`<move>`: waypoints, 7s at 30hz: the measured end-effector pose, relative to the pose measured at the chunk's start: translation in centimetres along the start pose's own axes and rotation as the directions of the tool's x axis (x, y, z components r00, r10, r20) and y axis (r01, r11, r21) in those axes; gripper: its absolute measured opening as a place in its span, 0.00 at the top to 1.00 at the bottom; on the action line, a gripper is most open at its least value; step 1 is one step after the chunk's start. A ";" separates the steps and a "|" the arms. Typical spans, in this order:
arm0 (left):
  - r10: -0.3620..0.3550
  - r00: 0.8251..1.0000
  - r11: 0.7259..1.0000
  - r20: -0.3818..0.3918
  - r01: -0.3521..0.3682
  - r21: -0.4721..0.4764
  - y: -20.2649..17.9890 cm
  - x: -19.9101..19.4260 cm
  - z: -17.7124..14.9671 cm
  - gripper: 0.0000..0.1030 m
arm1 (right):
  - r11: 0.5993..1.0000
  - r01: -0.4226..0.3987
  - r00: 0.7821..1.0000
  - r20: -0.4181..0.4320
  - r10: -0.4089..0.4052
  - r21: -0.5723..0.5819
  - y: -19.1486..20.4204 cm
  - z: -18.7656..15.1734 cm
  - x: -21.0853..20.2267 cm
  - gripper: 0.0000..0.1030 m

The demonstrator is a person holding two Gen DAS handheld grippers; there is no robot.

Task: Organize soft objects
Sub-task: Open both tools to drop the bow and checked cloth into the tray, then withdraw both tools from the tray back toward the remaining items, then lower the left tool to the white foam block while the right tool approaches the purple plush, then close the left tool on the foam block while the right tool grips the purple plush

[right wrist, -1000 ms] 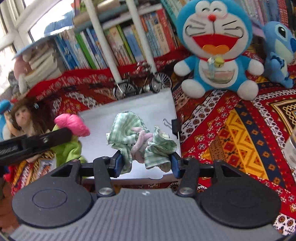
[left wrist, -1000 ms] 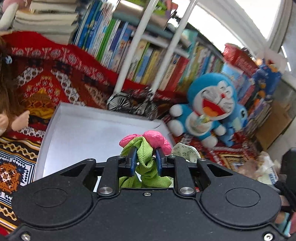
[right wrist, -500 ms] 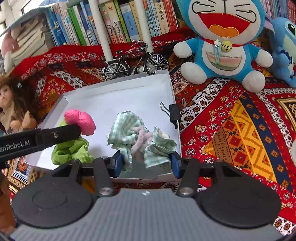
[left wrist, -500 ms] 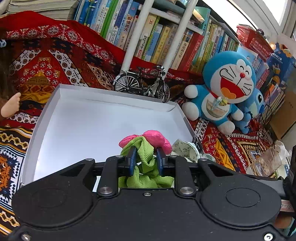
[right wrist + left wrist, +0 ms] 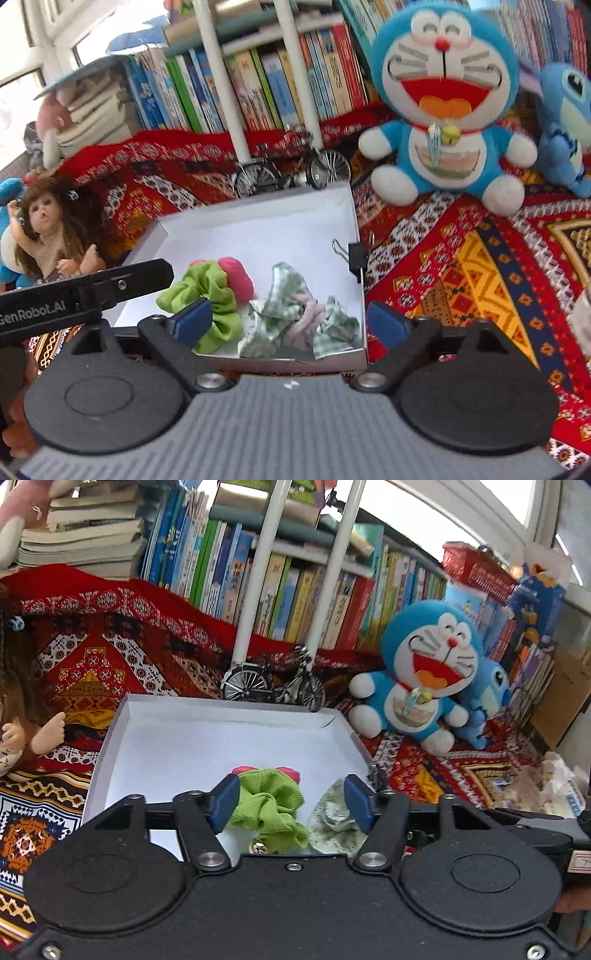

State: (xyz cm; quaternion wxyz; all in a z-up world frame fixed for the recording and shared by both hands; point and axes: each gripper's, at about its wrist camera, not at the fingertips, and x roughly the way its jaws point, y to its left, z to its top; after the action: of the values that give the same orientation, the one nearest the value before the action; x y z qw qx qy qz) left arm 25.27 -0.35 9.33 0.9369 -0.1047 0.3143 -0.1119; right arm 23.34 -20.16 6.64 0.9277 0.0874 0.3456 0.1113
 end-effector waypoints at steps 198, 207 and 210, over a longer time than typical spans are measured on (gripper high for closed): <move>0.034 0.986 0.989 0.165 -0.057 0.135 2.4 -16.3 -19.2 0.50 | 0.999 0.025 0.973 0.229 -0.034 0.041 -0.6 -17.0 -11.1 0.46; 0.014 0.988 0.987 0.155 -0.038 0.153 2.1 -16.4 -19.2 0.49 | 0.999 0.014 0.982 0.190 -0.019 0.029 0.2 -16.5 -9.7 0.39; 0.006 0.988 0.988 0.156 -0.031 0.154 2.1 -16.7 -19.2 0.47 | 1.000 0.017 0.982 0.189 -0.020 0.020 0.4 -16.4 -9.5 0.38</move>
State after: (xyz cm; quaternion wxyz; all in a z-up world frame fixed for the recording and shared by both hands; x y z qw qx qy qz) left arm 0.84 3.81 3.18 0.9648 -0.0368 0.2316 -0.1188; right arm 5.44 -20.95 0.37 0.9565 0.1028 0.2577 0.0905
